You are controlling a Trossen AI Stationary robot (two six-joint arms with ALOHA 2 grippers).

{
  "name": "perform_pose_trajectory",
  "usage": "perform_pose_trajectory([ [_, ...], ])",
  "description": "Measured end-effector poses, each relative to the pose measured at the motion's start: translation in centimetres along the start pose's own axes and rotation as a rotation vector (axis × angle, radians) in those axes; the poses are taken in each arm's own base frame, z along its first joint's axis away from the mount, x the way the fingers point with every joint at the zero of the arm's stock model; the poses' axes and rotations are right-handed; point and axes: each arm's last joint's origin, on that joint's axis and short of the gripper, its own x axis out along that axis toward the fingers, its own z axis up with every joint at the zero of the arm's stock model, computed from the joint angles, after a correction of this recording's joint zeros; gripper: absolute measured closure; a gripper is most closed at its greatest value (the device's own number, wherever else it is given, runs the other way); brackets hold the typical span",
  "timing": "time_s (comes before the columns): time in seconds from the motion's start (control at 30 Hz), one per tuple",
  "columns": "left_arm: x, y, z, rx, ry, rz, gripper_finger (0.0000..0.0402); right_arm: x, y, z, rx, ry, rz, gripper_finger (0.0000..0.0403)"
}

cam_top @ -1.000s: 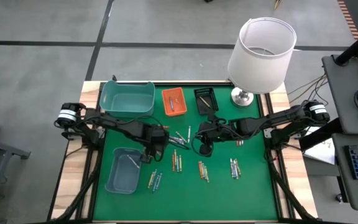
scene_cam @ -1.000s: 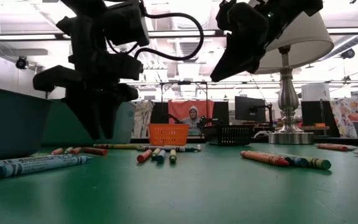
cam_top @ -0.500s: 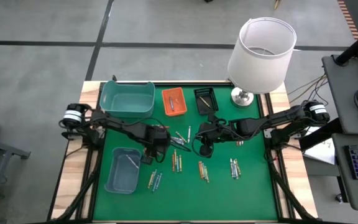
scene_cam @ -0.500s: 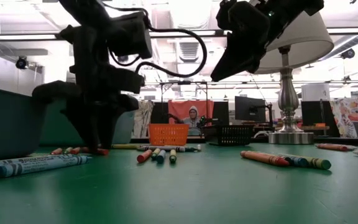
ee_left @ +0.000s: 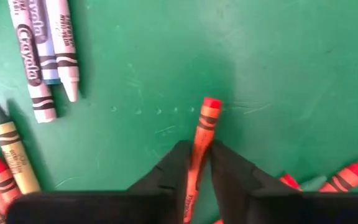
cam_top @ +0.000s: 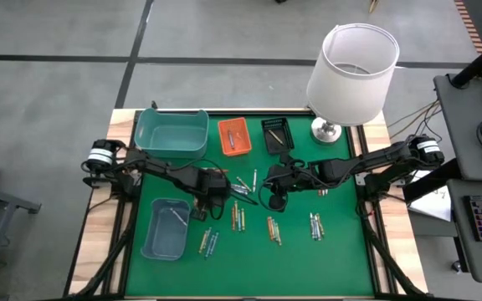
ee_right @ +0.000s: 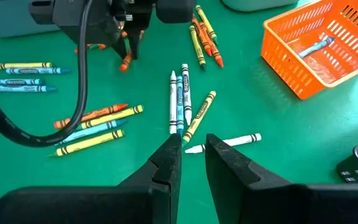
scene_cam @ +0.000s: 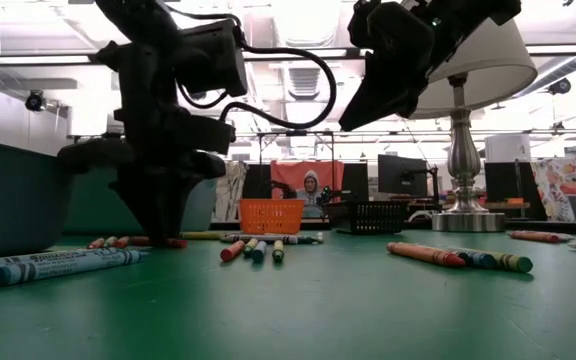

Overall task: Sort crayons
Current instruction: Put the orange crayon into the green bin

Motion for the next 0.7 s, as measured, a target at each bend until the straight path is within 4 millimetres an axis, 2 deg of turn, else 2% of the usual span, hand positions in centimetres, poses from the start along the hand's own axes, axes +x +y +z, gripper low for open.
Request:
perform_pose_trajectory([
  [0.1,-0.1,0.1,0.1,0.003,0.000,0.009,0.0394,0.0,0.0,0.0,0.000,0.000,0.000,0.0339],
  [0.2,-0.7,0.2,0.5,0.003,0.004,0.014,0.0394,0.0,0.0,0.0,0.000,0.000,0.000,0.0339],
  [0.27,-1.7,0.5,0.8,0.012,0.009,0.034,0.0398,0.0,0.0,0.0,0.000,0.000,0.000,0.0339],
  [0.4,-5.5,1.1,1.7,0.041,-0.033,0.083,0.0400,0.0,0.0,0.0,0.000,0.000,0.000,0.0339],
  [0.53,-9.6,2.3,1.4,0.059,-0.043,0.137,0.0400,0.0,0.0,0.0,0.001,0.000,0.000,0.0339],
  [0.7,-14.1,5.6,-1.7,-0.058,-0.030,0.232,0.0401,0.0,0.0,0.0,0.002,0.000,0.000,0.0339],
])
